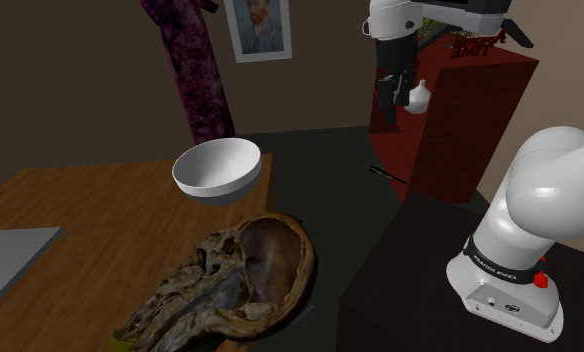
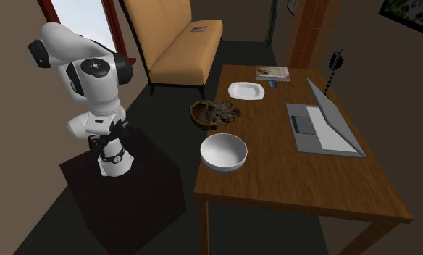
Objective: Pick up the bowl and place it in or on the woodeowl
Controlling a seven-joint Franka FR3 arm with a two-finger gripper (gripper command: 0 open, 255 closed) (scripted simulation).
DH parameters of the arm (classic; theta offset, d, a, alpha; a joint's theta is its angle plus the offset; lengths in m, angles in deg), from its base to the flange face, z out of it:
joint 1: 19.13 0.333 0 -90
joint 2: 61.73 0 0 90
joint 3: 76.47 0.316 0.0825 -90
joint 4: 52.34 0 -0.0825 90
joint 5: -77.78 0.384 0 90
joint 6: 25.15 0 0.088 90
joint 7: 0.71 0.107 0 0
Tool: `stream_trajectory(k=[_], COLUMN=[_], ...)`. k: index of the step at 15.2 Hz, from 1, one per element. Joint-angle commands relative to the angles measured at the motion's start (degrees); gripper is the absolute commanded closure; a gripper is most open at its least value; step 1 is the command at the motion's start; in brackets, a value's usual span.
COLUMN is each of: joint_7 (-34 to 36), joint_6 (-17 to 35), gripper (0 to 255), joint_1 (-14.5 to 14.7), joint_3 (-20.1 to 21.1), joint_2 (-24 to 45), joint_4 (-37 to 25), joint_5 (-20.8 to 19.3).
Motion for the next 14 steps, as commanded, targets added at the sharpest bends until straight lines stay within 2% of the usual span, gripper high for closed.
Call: stream_trajectory(k=[1,8,14], joint_7=[0.0,6.1,10.7], joint_6=[0.0,6.9,11.5], gripper=[0,0,0], joint_1=[0.0,2.3,3.8], joint_3=[0.0,4.0,7.0], joint_2=[0.0,11.7,22.2], joint_4=[0.0,-6.2,-14.0], joint_5=[0.0,5.6,8.8])
